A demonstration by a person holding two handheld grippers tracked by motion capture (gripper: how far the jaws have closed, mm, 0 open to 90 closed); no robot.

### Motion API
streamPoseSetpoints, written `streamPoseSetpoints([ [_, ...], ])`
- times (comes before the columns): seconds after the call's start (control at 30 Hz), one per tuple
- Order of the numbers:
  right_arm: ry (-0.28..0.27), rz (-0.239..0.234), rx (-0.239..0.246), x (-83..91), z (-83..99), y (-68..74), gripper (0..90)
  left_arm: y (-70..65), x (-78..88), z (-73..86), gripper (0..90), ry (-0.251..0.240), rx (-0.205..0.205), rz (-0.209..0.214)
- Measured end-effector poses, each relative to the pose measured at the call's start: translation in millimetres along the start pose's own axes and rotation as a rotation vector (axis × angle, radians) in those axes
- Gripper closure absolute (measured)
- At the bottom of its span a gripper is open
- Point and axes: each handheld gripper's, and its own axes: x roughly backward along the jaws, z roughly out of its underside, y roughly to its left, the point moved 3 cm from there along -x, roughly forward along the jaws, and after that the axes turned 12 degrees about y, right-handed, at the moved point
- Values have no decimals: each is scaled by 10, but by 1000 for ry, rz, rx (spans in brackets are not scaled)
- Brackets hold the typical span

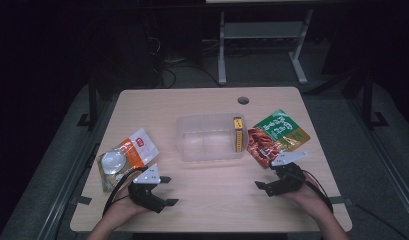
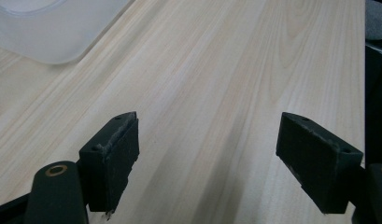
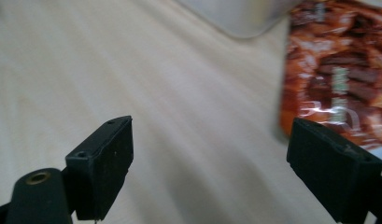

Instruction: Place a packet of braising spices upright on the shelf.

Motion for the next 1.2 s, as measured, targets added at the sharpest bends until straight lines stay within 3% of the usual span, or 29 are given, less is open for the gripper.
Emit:
streamPoseSetpoints([
  [0.1, 1, 37, -39, -12, -57, -161, 257, 13, -21, 5, 208, 1, -5, 1],
  [0.13, -12, 64, -52, 0, -84, -238, 350, 16, -24, 7, 207, -1, -6, 0],
  [0.2, -14, 83, -67, 11, -106, -281, 393, 17, -22, 8, 208, -2, -4, 0],
  [0.3, -30, 138, -107, 38, -185, -441, 579, 15, -12, 8, 208, -6, 4, -2],
  [0.33, -34, 171, -116, 35, -227, -532, 689, 17, -12, 5, 208, -8, 0, -6],
  [0.37, -34, 171, -116, 35, -227, -532, 689, 17, -12, 5, 208, -8, 0, -6],
  [0.4, -17, 195, -147, -1, -275, -655, 767, 15, -20, 2, 208, -8, 2, 0],
  [0.47, -12, 200, -156, -16, -288, -696, 795, 15, -25, 2, 208, -1, -1, 1],
  [0.57, 5, 220, -189, -97, -341, -879, 895, 15, -44, 3, 208, 13, -9, 5],
  [0.73, -14, 209, -205, -172, -414, -1000, 899, 12, -63, 2, 208, 15, -2, 11],
  [0.93, 2, 212, -205, -358, -526, -1030, 900, 5, -62, 0, 208, 13, -2, 11],
  [1.03, 29, 251, -204, -429, -574, -1040, 900, -2, -64, 4, 208, 12, -3, 12],
  [1.1, 53, 287, -177, -454, -576, -1043, 900, -4, -63, 7, 208, 16, -6, 13],
  [1.2, 103, 297, -159, -459, -580, -1031, 900, -12, -64, 9, 208, 15, -6, 15],
])
